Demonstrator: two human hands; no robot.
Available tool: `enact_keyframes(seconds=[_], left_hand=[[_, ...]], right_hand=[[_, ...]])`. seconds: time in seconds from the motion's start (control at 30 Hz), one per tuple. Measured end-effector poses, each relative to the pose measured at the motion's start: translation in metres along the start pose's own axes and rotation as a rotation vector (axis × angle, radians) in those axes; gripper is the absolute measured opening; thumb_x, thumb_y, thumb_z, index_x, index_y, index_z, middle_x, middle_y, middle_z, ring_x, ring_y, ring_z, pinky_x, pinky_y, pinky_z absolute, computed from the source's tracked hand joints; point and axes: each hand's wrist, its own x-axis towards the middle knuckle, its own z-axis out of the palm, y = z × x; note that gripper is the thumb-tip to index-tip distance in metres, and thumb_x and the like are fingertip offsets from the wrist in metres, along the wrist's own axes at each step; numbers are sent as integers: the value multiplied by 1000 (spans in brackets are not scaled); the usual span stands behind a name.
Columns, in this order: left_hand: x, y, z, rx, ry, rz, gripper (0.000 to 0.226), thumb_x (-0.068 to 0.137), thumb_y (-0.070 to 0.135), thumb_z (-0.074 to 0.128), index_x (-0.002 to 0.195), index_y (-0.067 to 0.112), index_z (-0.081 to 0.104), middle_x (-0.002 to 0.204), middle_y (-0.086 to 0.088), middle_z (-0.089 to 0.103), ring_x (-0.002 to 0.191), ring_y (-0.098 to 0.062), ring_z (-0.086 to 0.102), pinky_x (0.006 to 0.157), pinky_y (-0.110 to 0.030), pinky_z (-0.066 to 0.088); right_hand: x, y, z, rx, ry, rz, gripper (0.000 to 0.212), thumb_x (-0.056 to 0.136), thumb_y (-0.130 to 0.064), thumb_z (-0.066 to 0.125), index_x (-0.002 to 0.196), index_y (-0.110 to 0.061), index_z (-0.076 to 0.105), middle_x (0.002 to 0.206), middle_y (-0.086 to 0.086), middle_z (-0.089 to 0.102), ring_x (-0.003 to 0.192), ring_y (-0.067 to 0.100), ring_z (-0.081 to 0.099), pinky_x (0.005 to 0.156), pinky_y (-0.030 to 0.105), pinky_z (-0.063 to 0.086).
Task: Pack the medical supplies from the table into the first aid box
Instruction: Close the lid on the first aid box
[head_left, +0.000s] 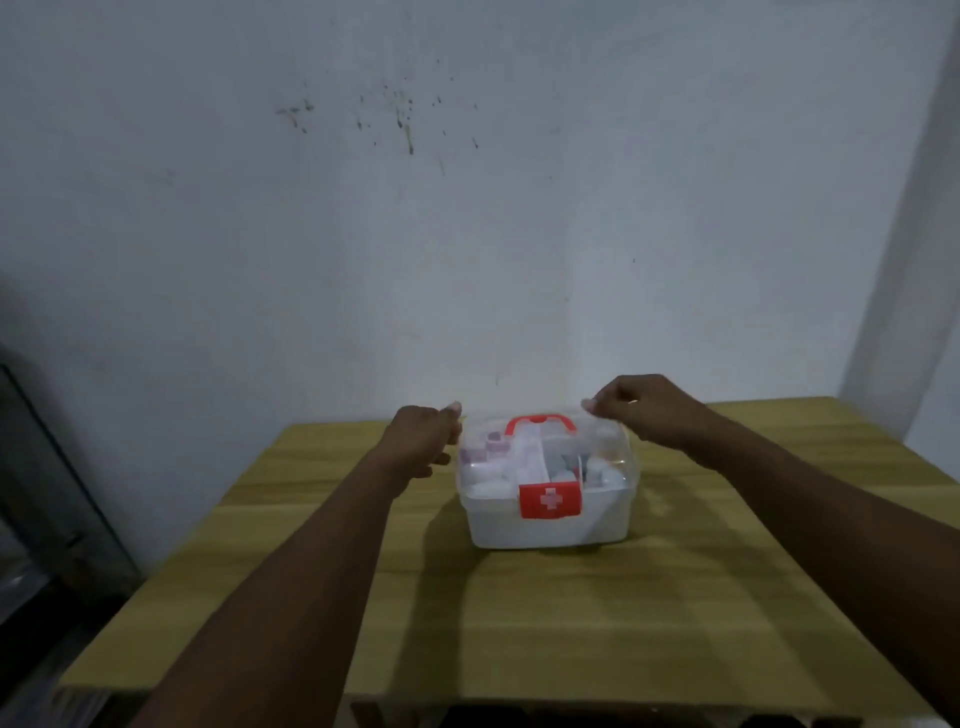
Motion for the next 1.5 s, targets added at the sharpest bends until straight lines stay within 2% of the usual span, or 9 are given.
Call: enact_keyframes(seconds=[0.1, 0.2, 0.37, 0.6, 0.73, 0.9, 1.07, 1.3, 1.5], left_hand=[[-7, -7, 9, 47, 10, 58, 31, 91, 38, 66, 105, 10, 63, 107, -12, 69, 89, -27, 67, 71, -37, 54], [-11, -14, 19, 51, 57, 76, 31, 90, 37, 68, 108, 14, 57, 106, -9, 65, 88, -25, 64, 69, -35, 54], [-17, -26, 30, 11, 105, 93, 40, 92, 44, 62, 119, 15, 54, 117, -8, 62, 101, -27, 62, 73, -38, 58], [-13, -44, 36, -126, 101, -9, 50, 84, 63, 61, 110, 21, 54, 117, -9, 63, 100, -30, 65, 77, -45, 62], [-12, -45, 36, -136, 90, -2, 50, 84, 63, 61, 112, 21, 54, 119, -9, 62, 101, -30, 65, 78, -46, 62], [-13, -45, 36, -156, 54, -46, 59, 83, 68, 58, 119, 22, 52, 128, -11, 60, 105, -32, 64, 80, -48, 62], [-23, -49, 44, -174, -82, -204, 93, 76, 88, 38, 137, 20, 53, 134, -12, 58, 103, -37, 64, 74, -47, 63], [-14, -30, 66, -483, -8, -96, 48, 88, 54, 64, 120, 17, 64, 120, -11, 67, 105, -35, 65, 76, -52, 63], [16, 10, 98, -524, -77, 30, 42, 94, 51, 58, 120, 19, 65, 116, -8, 70, 103, -30, 69, 82, -48, 62]], right_hand=[[-18, -9, 22, -306, -88, -100, 71, 70, -65, 73, 126, -25, 57, 128, -5, 53, 113, 19, 53, 89, 37, 49], [-31, -5, 47, -573, -114, -129, 104, 59, -70, 76, 145, -30, 34, 153, 5, 32, 139, 32, 32, 106, 51, 42], [-44, 21, 71, -771, 95, -235, 105, 70, -54, 79, 152, -33, 17, 164, 6, 14, 151, 37, 6, 110, 51, 41], [-38, 28, 50, -528, -98, -212, 120, 54, -54, 86, 151, -40, 17, 164, -2, 5, 151, 28, -6, 118, 52, 27], [-38, 31, 61, -440, 49, -251, 104, 59, -77, 70, 147, -40, 30, 162, -2, 18, 150, 26, 6, 115, 51, 29], [-37, 36, 72, -513, 152, -293, 103, 63, -79, 67, 148, -34, 32, 162, 1, 25, 150, 27, 13, 114, 52, 34], [-50, 51, 73, 3, 312, 1, 105, 66, -75, 69, 149, -23, 30, 153, 8, 35, 136, 28, 42, 105, 49, 45], [-39, 58, 51, 407, 362, 91, 87, 54, -86, 62, 120, -30, 49, 114, -6, 61, 103, 19, 65, 86, 49, 59], [4, 67, 4, 318, 493, 31, 53, 83, -51, 69, 125, -28, 47, 112, -8, 55, 102, 19, 62, 86, 47, 59]])
